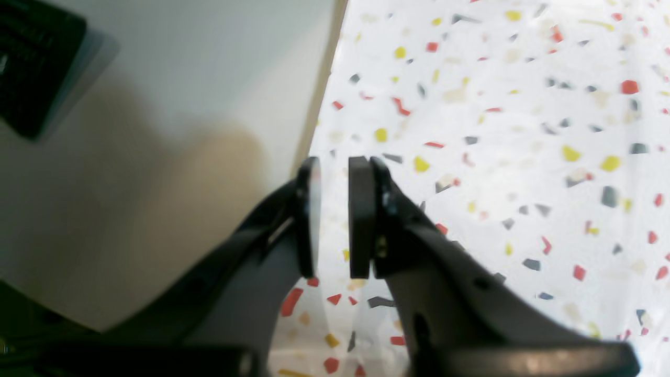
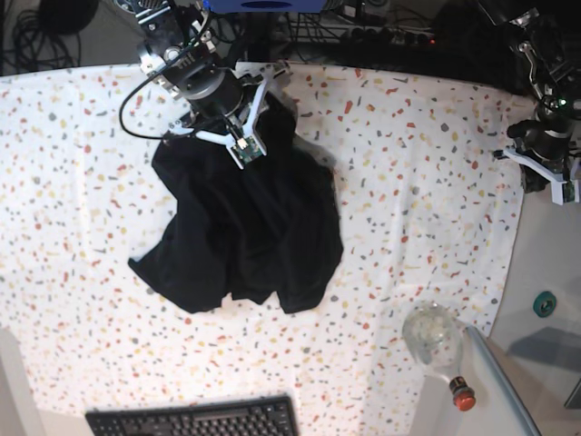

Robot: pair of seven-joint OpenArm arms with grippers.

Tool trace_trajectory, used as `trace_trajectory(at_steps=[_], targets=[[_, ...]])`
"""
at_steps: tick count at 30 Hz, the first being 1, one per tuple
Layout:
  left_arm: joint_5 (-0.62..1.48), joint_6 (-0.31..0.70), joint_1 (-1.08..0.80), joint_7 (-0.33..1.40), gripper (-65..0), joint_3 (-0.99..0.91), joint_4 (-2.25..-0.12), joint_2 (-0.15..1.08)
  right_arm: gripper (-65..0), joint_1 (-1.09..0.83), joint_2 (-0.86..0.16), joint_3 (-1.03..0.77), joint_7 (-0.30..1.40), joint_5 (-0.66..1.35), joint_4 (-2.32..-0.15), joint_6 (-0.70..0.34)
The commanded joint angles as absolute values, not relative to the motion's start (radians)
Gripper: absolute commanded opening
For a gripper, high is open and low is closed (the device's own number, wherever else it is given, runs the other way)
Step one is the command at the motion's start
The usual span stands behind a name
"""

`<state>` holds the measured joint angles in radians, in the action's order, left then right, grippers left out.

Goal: Layout the t-shirt on the table in an organized manner, then fold the t-shirt properly
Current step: 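Lift the t-shirt edge with the right gripper and shake it out, then grasp the t-shirt with the left gripper and pull it outward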

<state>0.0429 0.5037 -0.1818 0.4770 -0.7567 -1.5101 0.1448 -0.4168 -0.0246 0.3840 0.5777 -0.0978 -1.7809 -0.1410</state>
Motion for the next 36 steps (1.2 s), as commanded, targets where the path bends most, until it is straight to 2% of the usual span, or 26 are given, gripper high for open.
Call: trace_trajectory(at_steps=[1, 2, 4, 5, 7, 11, 14, 18, 22, 25, 30, 33, 36], targets=[[0.081, 0.512, -0.162, 0.45, -55.9, -0.71, -1.552, 0.137, -41.9, -0.426, -0.025, 0.383, 0.559, -0.099, -1.799, -0.142], [0.082, 0.51, -0.154, 0.452, -56.1, -0.653, -1.57, 0.127, -38.0, -0.437, -0.024, 0.381, 0.558, -0.099, -1.804, -0.142], [0.073, 0.479, -0.131, 0.452, -56.3, -0.515, -1.606, 0.09, -38.3, -0.453, -0.024, 0.372, 0.545, -0.099, -1.83, -0.142], [0.065, 0.456, -0.114, 0.452, -57.6, -0.453, -1.616, 0.073, -39.8, -0.464, -0.027, 0.371, 0.527, -0.099, -1.839, -0.142], [0.053, 0.426, -0.067, 0.452, -65.0, -0.325, -1.618, 0.039, -43.7, -0.478, -0.03, 0.354, 0.472, -0.099, -1.848, -0.14], [0.051, 0.421, 0.073, 0.45, -65.0, -0.101, -1.489, -0.005, -53.7, -0.469, 0.012, 0.24, 0.401, -0.099, -1.785, -0.14], [0.053, 0.421, 0.186, 0.449, -65.0, -0.056, -1.291, -0.044, -65.0, -0.467, 0.042, 0.171, 0.401, -0.099, -1.747, -0.14], [0.021, 0.406, 0.28, 0.367, -65.0, -0.044, -1.05, -0.058, -65.0, -0.406, 0.039, 0.137, 0.397, -0.099, -1.603, -0.14], [-0.232, 0.283, 0.28, 0.283, -65.0, -0.044, -0.923, -0.054, -65.0, -0.292, 0.039, 0.054, 0.397, -0.099, -1.422, -0.14], [-0.38, 0.286, 0.186, 0.286, -65.0, -0.056, -0.989, -0.05, -65.0, -0.188, 0.038, 0.008, 0.397, -0.099, -1.337, -0.142], [-0.41, 0.286, -0.021, 0.289, -65.0, -0.041, -1.237, -0.033, -65.0, 0.082, 0.002, -0.012, 0.392, -0.099, -1.086, -0.142], [-0.404, 0.286, -0.11, 0.3, -65.0, 0.048, -1.333, -0.045, -65.0, 0.277, -0.002, -0.012, 0.285, -0.099, -0.846, -0.142], [-0.403, 0.286, -0.139, 0.384, -65.0, 0.174, -1.386, -0.104, -65.0, 0.426, -0.002, -0.012, 0.17, -0.101, -0.691, -0.142]])
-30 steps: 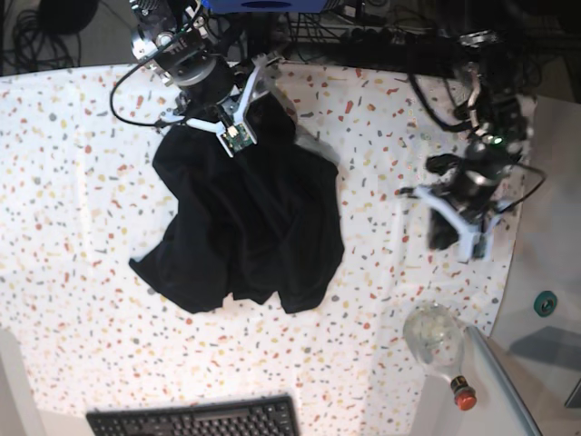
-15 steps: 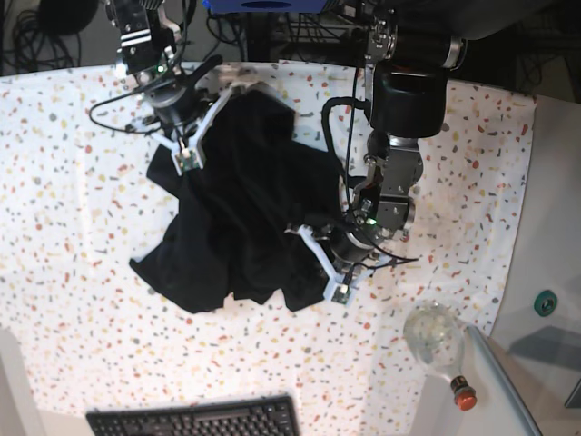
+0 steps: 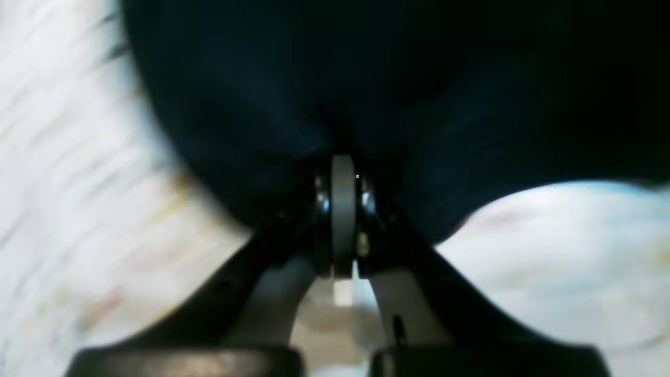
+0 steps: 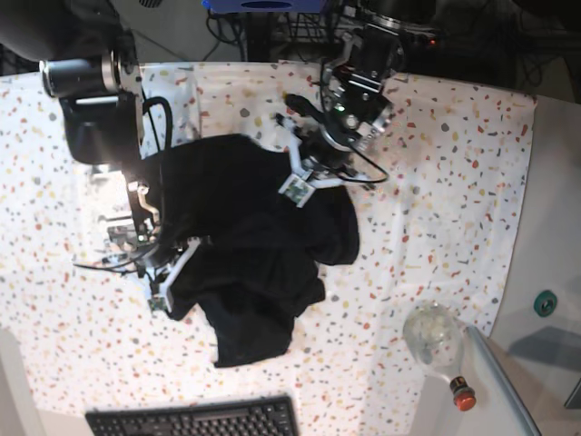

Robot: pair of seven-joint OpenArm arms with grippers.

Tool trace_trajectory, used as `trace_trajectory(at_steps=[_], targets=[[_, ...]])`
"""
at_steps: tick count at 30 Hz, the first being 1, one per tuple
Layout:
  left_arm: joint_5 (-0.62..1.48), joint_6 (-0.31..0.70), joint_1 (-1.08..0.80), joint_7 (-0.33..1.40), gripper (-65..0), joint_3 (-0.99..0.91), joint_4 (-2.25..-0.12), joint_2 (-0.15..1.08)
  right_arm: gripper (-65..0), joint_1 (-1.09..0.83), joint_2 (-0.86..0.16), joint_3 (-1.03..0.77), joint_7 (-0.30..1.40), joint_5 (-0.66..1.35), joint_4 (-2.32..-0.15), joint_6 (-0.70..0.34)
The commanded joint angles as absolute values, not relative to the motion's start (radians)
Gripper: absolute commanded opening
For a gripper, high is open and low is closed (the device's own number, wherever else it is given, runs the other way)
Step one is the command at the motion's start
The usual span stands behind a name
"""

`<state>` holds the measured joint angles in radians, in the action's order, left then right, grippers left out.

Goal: Layout the t-shirt on the table in an organized manner, then fold the t-shirt properly
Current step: 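Grasp the t-shirt with the left gripper and pull it outward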

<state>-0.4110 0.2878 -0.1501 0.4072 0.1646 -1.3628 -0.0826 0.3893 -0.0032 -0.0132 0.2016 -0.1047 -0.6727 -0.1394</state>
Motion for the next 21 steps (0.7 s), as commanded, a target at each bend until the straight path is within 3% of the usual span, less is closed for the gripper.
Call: trace_trajectory(at_steps=[1, 5, 9, 13, 18, 19, 21], targets=[[-0.403, 0.286, -0.14, 0.4, -65.0, 0.203, -1.402, -0.122, -65.0, 0.453, -0.002, -0.012, 0.153, -0.101, -0.674, -0.142], [-0.403, 0.286, -0.145, 0.461, -65.0, 0.225, -1.573, -0.153, -65.0, 0.466, -0.039, -0.015, 0.165, -0.101, -0.791, -0.142], [-0.401, 0.286, -0.137, 0.533, -65.0, 0.166, -1.761, -0.093, -65.0, 0.298, -0.067, -0.176, 0.211, -0.101, -1.144, -0.142], [-0.398, 0.286, -0.05, 0.53, -65.0, 0.09, -1.747, -0.051, -65.0, 0.128, -0.018, -0.308, 0.378, -0.099, -1.422, -0.142], [-0.243, 0.286, 0.113, 0.53, -65.0, -0.022, -1.57, -0.045, -32.0, -0.082, 0.105, -0.403, 0.509, -0.01, -1.598, -0.142], [-0.202, 0.286, 0.12, 0.53, -65.0, -0.084, -1.557, -0.031, -28.7, -0.125, 0.12, -0.418, 0.512, 0.058, -1.623, -0.142], [-0.101, 0.286, 0.117, 0.53, -65.0, -0.208, -1.543, -0.007, -28.2, -0.196, 0.122, -0.423, 0.515, 0.226, -1.641, -0.142]])
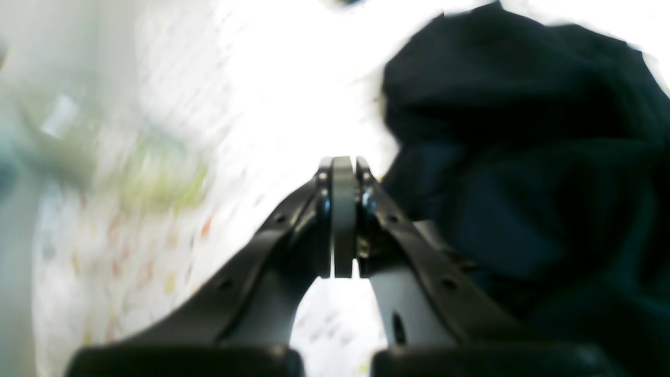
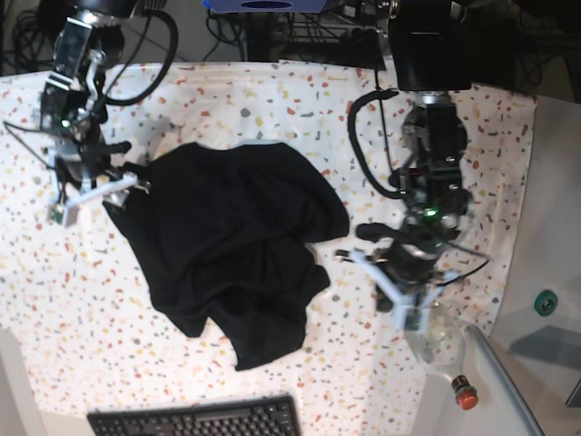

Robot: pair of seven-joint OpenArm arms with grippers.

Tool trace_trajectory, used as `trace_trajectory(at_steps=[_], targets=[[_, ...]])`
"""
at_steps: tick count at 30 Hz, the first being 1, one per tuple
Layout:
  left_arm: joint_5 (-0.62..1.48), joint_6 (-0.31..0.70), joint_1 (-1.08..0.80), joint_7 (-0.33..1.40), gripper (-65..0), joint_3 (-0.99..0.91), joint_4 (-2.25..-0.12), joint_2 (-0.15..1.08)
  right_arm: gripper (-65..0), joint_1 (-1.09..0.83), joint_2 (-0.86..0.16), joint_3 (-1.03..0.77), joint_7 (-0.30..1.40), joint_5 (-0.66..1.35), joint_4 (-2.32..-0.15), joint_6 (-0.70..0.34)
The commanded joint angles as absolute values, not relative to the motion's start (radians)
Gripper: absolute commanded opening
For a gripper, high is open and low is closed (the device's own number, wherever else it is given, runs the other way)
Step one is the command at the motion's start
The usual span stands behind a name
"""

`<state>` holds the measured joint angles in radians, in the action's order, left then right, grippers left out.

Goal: Layout the t-shirt on the table in an organized manner, then fold the t-shirt properly
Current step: 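Grasp the t-shirt with the left gripper and pull it outward, then grasp the t-shirt hem with the left gripper and stretch it away from the right gripper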

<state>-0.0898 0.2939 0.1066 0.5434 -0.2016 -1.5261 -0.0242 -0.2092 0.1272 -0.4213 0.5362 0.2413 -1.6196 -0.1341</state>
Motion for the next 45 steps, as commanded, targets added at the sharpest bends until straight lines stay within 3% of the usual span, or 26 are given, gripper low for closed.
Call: trace_trajectory(at_steps=[1, 4, 8, 16, 18, 20, 22, 29, 34, 37, 43, 45], targets=[[-0.048, 0.288, 0.11, 0.53, -65.0, -0.265, -1.537, 0.019, -28.2, -0.225, 0.122, -0.424, 0.515, 0.315, -1.641, -0.142], [0.116, 0.341, 0.042, 0.529, -65.0, -0.415, -1.503, 0.139, -28.2, -0.272, 0.119, -0.421, 0.513, 0.503, -1.627, -0.14], [0.278, 0.418, -0.073, 0.529, -65.0, -0.579, -1.486, 0.259, -28.2, -0.226, 0.117, -0.418, 0.51, 0.512, -1.526, -0.14], [0.311, 0.421, -0.202, 0.527, -65.0, -0.777, -1.486, 0.303, -28.5, -0.137, 0.076, -0.409, 0.49, 0.51, -1.268, -0.142], [0.311, 0.421, -0.214, 0.527, -65.0, -0.785, -1.484, 0.3, -35.1, -0.145, 0.067, -0.334, 0.484, 0.51, -1.27, -0.143], [0.311, 0.421, -0.219, 0.527, -65.0, -0.788, -1.483, 0.298, -47.9, -0.168, 0.033, -0.246, 0.483, 0.512, -1.296, -0.143], [0.311, 0.421, -0.222, 0.526, -65.0, -0.786, -1.486, 0.295, -65.0, -0.193, -0.002, -0.165, 0.483, 0.513, -1.353, -0.142], [0.302, 0.421, -0.262, 0.374, -65.0, -0.763, -1.491, 0.278, -65.0, -0.323, -0.127, -0.266, 0.59, 0.513, -1.722, -0.137], [0.302, 0.421, -0.302, 0.315, -65.0, -0.699, -1.491, 0.283, -65.0, -0.15, -0.246, -0.414, 0.711, 0.512, -1.784, -0.137], [0.302, 0.421, -0.303, 0.315, -65.0, -0.691, -1.489, 0.278, -65.0, 0.094, -0.338, -0.378, 0.773, 0.51, -1.534, -0.137], [0.302, 0.421, -0.303, 0.315, -65.0, -0.665, -1.498, 0.278, -63.9, 0.55, -0.441, -0.283, 0.661, 0.351, -0.837, -0.137], [0.302, 0.421, -0.305, 0.315, -65.0, -0.668, -1.495, 0.278, -41.0, 0.579, -0.44, -0.285, 0.656, 0.306, -0.805, -0.14]])
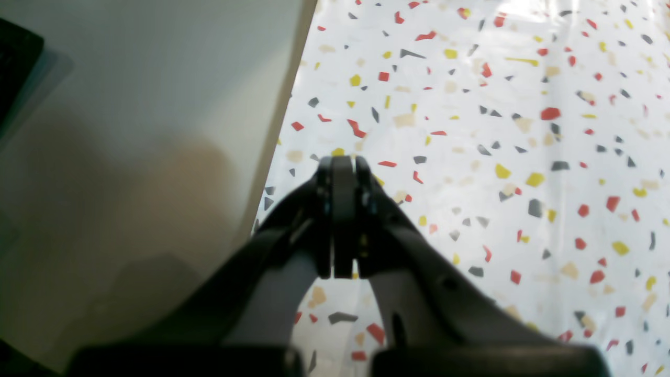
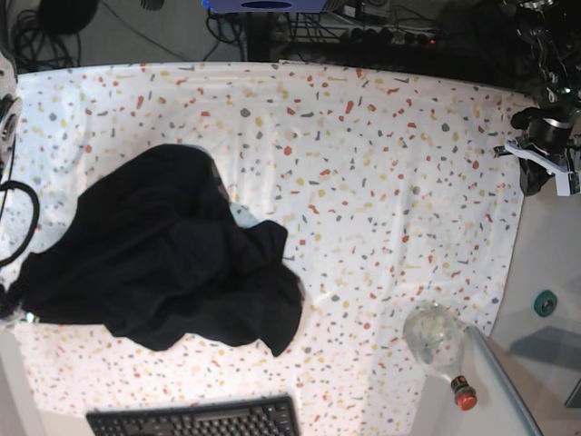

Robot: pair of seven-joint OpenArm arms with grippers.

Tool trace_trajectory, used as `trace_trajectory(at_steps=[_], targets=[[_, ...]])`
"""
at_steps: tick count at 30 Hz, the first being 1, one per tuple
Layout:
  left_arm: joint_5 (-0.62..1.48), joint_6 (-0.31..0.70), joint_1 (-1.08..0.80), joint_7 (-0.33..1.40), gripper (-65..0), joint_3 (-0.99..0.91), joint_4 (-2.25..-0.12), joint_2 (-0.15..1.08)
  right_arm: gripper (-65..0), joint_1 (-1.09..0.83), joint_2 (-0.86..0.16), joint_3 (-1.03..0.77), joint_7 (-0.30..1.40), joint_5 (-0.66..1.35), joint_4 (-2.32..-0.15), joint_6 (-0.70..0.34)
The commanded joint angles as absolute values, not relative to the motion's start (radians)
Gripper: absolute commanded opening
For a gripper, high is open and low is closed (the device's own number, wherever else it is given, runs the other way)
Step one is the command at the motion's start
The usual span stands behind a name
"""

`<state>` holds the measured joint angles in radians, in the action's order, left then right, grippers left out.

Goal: Layout the t-shirt on the table in an organized manner, then fold the t-shirt properly
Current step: 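Grasp the t-shirt hem with the left gripper and stretch it away from the right gripper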

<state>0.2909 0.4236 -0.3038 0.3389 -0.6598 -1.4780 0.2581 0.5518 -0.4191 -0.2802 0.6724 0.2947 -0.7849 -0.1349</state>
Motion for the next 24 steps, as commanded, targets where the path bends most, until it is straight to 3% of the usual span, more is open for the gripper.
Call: trace_trajectory(at_steps=[1, 2, 3, 7, 11, 16, 24], targets=[[0.302, 0.421, -0.305, 0.315, -65.0, -0.67, -1.491, 0.278, -32.3, 0.565, -0.437, -0.286, 0.656, 0.305, -0.843, -0.14], [0.302, 0.421, -0.305, 0.315, -65.0, -0.671, -1.491, 0.278, -25.4, 0.516, -0.433, -0.289, 0.656, 0.315, -0.92, -0.14], [0.302, 0.421, -0.306, 0.315, -65.0, -0.673, -1.488, 0.278, -22.8, 0.443, -0.43, -0.306, 0.656, 0.335, -1.009, -0.14], [0.302, 0.421, -0.317, 0.309, -65.0, -0.676, -1.465, 0.286, -22.7, 0.151, -0.294, -0.475, 0.73, 0.453, -1.402, -0.137], [0.302, 0.421, -0.317, 0.309, -65.0, -0.671, -1.465, 0.282, -22.7, -0.053, -0.097, -0.562, 0.8, 0.487, -1.587, -0.137], [0.308, 0.421, -0.315, 0.309, -65.0, -0.665, -1.469, 0.277, -22.7, -0.148, 0.047, -0.561, 0.751, 0.484, -1.554, -0.137], [0.309, 0.421, -0.321, 0.309, -65.0, -0.598, -1.465, 0.277, -22.7, -0.147, 0.051, -0.522, 0.611, 0.483, -1.33, -0.137]])
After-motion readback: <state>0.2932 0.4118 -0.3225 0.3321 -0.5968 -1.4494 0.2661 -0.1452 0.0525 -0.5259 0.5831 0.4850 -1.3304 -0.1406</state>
